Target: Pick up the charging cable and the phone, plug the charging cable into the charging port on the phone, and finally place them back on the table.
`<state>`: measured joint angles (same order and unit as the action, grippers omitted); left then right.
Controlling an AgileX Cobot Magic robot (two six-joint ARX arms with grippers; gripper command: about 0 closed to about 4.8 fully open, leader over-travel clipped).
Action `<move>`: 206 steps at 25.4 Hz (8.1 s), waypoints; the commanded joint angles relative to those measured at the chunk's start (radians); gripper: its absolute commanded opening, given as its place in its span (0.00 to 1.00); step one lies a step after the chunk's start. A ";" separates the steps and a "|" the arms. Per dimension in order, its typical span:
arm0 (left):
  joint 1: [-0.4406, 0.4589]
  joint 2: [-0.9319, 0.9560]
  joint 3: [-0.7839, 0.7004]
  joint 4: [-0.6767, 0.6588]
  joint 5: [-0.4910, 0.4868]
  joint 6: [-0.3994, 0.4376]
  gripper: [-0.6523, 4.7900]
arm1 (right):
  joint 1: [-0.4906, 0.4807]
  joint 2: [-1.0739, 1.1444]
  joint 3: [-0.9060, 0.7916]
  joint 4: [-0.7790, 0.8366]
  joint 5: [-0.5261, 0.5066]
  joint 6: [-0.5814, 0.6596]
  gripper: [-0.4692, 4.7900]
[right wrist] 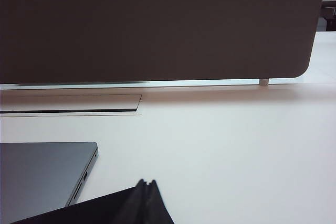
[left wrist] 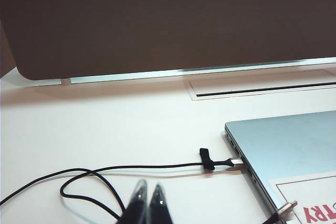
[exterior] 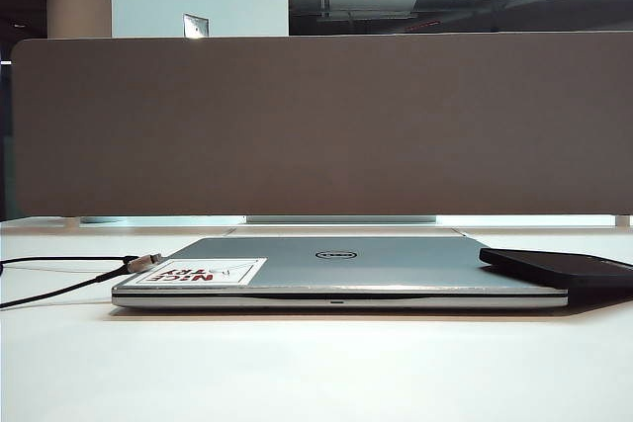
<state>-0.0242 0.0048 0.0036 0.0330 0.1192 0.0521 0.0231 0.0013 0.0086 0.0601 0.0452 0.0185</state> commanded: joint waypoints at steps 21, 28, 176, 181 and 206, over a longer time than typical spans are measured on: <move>0.000 0.003 0.048 0.086 -0.002 -0.187 0.11 | 0.001 0.016 0.160 -0.059 0.004 0.061 0.09; -0.001 0.005 0.126 0.084 -0.001 -0.218 0.11 | 0.002 0.157 0.383 -0.094 -0.047 0.060 0.09; -0.291 1.407 0.499 0.167 0.001 0.652 0.34 | 0.699 0.498 0.684 -0.399 -0.178 -0.045 0.08; -0.323 1.407 0.499 0.163 0.001 0.647 0.10 | 0.699 0.499 0.684 -0.393 -0.178 -0.045 0.08; -0.472 1.150 0.501 0.141 0.002 0.039 0.10 | 0.665 0.526 0.684 -0.394 -0.058 0.063 0.08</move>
<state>-0.4831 1.1576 0.5011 0.1608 0.1162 0.1574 0.7025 0.5304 0.6876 -0.3561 -0.0189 0.0631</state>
